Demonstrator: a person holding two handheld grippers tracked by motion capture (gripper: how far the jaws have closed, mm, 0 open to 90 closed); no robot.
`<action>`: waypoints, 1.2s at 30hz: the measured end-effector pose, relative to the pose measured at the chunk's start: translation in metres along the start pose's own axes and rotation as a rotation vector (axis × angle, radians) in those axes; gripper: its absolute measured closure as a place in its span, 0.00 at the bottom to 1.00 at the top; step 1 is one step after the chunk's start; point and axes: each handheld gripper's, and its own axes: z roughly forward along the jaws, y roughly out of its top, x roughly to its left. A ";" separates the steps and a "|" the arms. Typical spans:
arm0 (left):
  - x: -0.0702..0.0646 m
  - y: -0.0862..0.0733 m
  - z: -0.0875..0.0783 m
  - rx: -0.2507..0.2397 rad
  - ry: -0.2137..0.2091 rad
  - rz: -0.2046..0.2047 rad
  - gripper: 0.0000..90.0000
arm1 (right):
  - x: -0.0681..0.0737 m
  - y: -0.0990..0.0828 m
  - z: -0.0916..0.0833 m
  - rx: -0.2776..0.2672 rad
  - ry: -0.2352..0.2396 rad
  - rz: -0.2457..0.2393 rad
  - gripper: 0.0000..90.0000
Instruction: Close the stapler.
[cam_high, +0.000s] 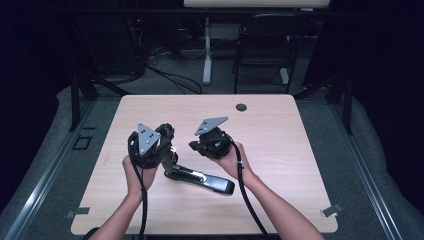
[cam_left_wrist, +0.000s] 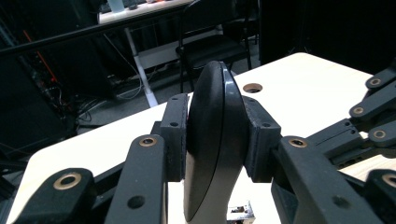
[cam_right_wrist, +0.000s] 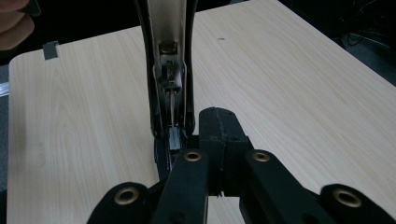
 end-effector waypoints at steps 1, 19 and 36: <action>-0.001 0.000 0.000 0.002 -0.001 0.004 0.73 | 0.000 0.000 0.001 -0.003 0.001 -0.003 1.00; -0.019 0.000 0.000 0.014 -0.043 0.055 0.73 | 0.007 0.000 0.012 -0.041 0.048 0.035 1.00; -0.032 -0.002 -0.002 0.020 -0.050 0.094 0.72 | 0.003 -0.003 0.011 -0.112 0.082 0.086 1.00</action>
